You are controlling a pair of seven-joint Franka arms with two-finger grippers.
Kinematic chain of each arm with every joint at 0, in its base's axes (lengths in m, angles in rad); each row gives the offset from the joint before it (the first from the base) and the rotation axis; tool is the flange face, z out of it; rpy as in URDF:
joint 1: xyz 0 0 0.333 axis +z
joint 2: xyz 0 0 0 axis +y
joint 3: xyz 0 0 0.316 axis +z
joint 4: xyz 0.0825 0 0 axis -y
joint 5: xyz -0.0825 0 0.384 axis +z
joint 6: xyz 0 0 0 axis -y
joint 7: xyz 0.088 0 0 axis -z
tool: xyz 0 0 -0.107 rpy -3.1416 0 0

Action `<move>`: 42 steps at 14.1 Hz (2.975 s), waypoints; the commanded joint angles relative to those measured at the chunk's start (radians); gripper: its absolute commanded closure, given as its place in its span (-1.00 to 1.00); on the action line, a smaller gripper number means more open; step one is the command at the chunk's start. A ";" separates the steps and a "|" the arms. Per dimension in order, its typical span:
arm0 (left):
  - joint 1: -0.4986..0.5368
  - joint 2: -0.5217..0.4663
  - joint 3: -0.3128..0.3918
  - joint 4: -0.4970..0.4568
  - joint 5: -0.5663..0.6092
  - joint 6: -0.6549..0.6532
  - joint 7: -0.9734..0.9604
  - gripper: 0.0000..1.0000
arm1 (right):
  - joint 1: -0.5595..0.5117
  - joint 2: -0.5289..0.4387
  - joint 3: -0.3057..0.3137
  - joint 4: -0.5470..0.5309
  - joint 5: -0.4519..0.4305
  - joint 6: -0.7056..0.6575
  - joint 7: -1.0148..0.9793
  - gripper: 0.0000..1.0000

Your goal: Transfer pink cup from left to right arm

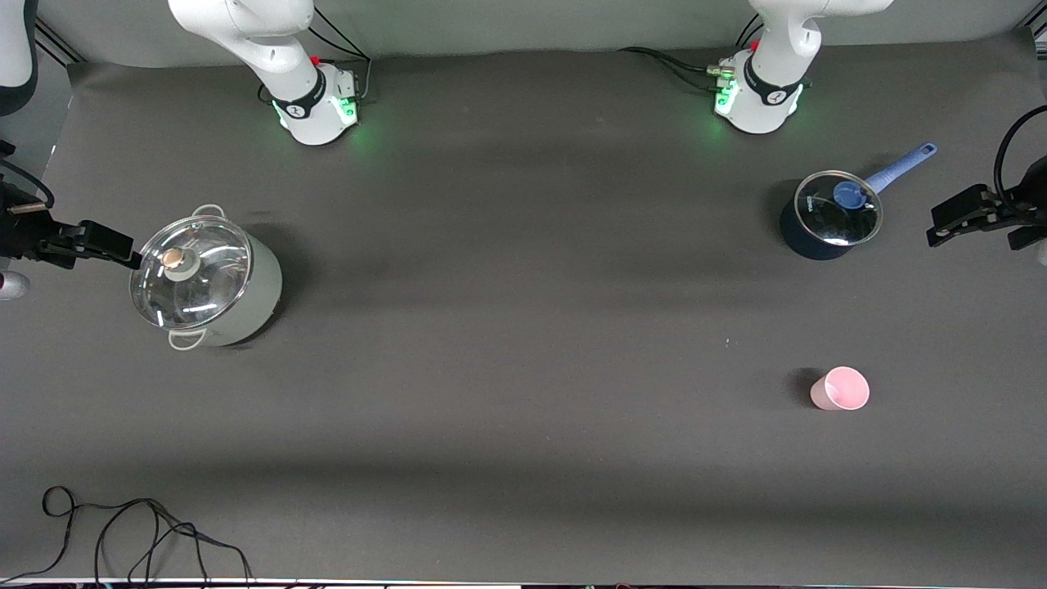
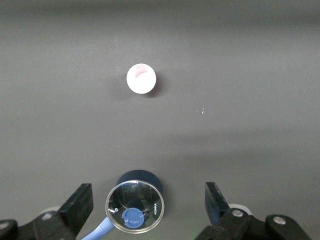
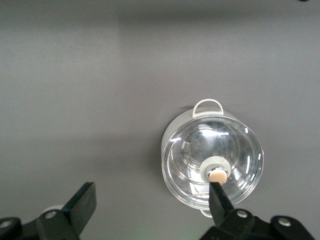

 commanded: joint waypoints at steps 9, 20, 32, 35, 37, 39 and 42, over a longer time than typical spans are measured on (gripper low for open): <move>0.000 0.014 0.002 0.024 -0.009 -0.018 -0.013 -1.00 | -0.003 -0.010 0.004 0.008 -0.009 -0.009 -0.002 -1.00; -0.002 0.024 0.002 0.022 -0.008 -0.010 -0.013 -0.99 | -0.004 0.006 0.003 0.017 -0.009 -0.009 -0.004 -1.00; -0.003 0.198 0.000 0.016 -0.002 0.124 -0.015 -0.99 | -0.003 0.003 0.004 0.017 -0.009 -0.010 0.053 -1.00; -0.005 0.277 -0.002 0.015 -0.011 0.171 -0.015 -0.99 | -0.003 0.003 0.004 0.016 -0.009 -0.010 0.047 -1.00; -0.003 0.330 -0.002 0.012 -0.011 0.204 -0.015 -0.99 | -0.003 0.003 0.004 0.017 -0.009 -0.010 0.047 -1.00; -0.002 0.379 -0.002 0.012 -0.011 0.258 -0.015 -0.99 | -0.003 0.003 0.004 0.017 -0.009 -0.010 0.047 -1.00; -0.002 0.454 -0.003 0.012 -0.012 0.341 -0.015 -0.99 | -0.003 0.003 0.004 0.017 -0.009 -0.010 0.047 -1.00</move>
